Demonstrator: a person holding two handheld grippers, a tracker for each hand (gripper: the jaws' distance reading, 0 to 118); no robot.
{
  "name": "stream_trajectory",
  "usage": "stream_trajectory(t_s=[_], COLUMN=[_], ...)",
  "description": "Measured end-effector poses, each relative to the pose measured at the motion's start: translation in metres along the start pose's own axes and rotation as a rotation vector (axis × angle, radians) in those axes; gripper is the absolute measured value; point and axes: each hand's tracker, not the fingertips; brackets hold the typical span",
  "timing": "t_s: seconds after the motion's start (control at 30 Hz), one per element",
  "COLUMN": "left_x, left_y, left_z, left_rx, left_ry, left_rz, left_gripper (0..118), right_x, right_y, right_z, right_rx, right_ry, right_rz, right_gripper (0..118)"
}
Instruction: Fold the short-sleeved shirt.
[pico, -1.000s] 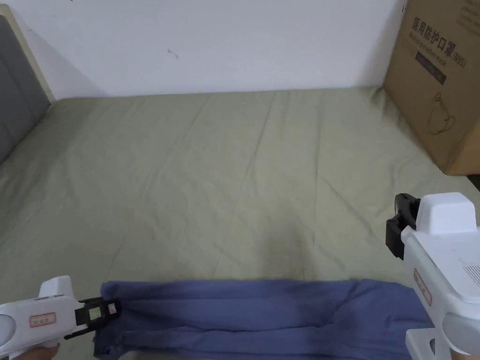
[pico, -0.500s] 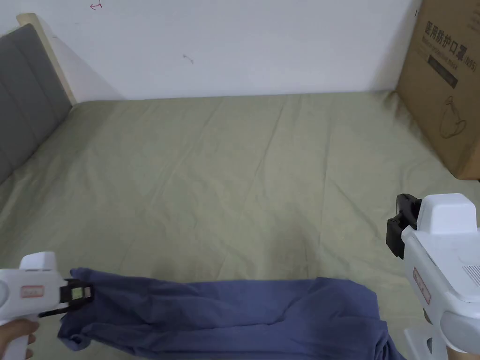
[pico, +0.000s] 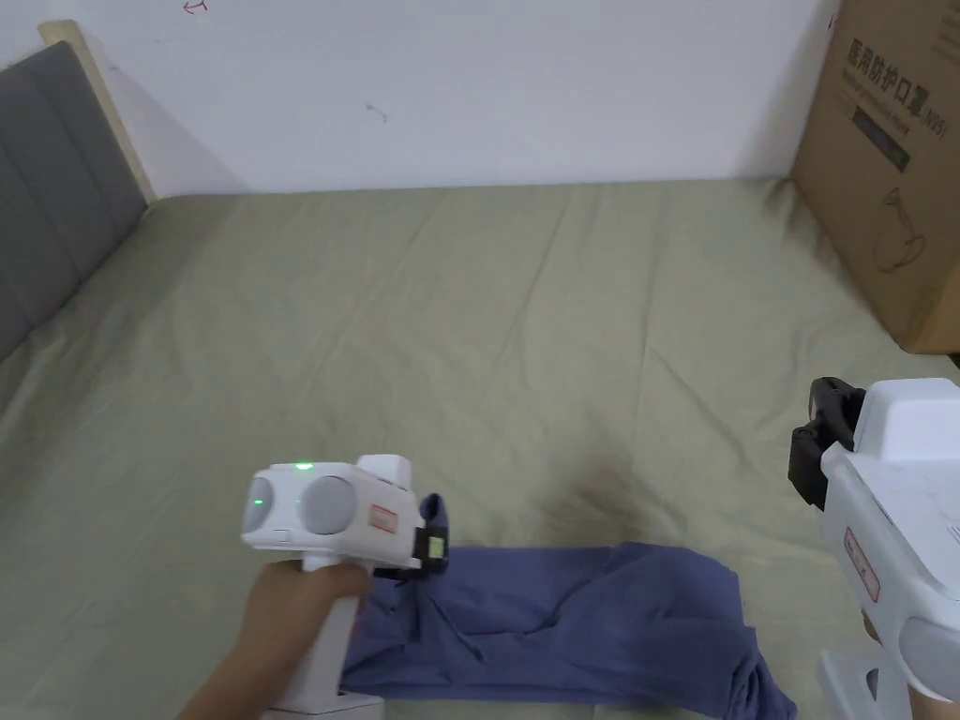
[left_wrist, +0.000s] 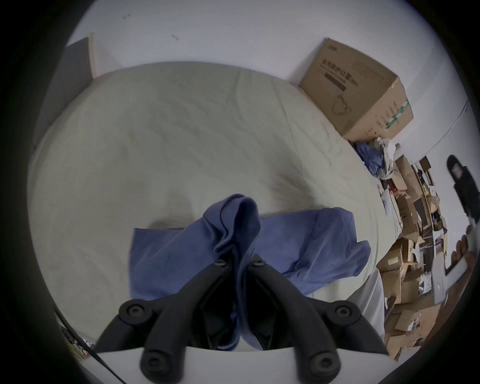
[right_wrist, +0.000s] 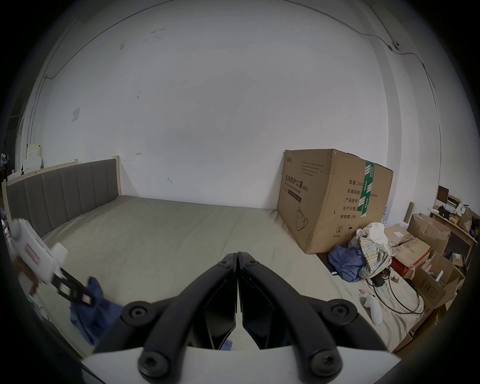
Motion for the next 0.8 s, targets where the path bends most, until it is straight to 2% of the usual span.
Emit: stream_trajectory(t_s=[0.23, 0.3, 0.33, 0.37, 0.4, 0.43, 0.67, 0.8], left_x=[0.030, 0.034, 0.039, 0.041, 0.042, 0.044, 0.027, 0.004], left_y=[-0.012, -0.012, -0.014, -0.015, -0.015, -0.015, -0.014, -0.022], left_z=[-0.068, -0.074, -0.070, -0.067, -0.063, -0.058, 0.016, 0.045], left_rx=[-0.102, -0.106, -0.108, -0.101, -0.088, -0.070, 0.163, 0.283], left_ry=[0.066, 0.075, 0.064, 0.041, 0.019, 0.011, 0.000, 0.089], left_rz=[-0.004, -0.015, -0.018, -0.023, -0.026, -0.031, -0.044, -0.058], left_gripper=[9, 34, 51, 74, 86, 93, 94, 93], right_x=[0.006, 0.007, 0.007, 0.007, 0.007, 0.007, 0.003, 0.001], right_y=[-0.005, -0.006, -0.006, -0.006, -0.005, -0.005, 0.002, 0.006], right_z=[0.002, 0.002, 0.002, 0.002, 0.002, 0.002, 0.002, 0.002], right_rx=[-0.017, -0.020, -0.022, -0.023, -0.024, -0.024, -0.009, 0.002], right_ry=[-0.016, -0.017, -0.018, -0.018, -0.018, -0.016, -0.009, -0.004], right_rz=[0.003, 0.004, 0.005, 0.004, 0.003, 0.000, -0.001, 0.003], right_gripper=[0, 0, 0, 0, 0, 0, 0, 0])
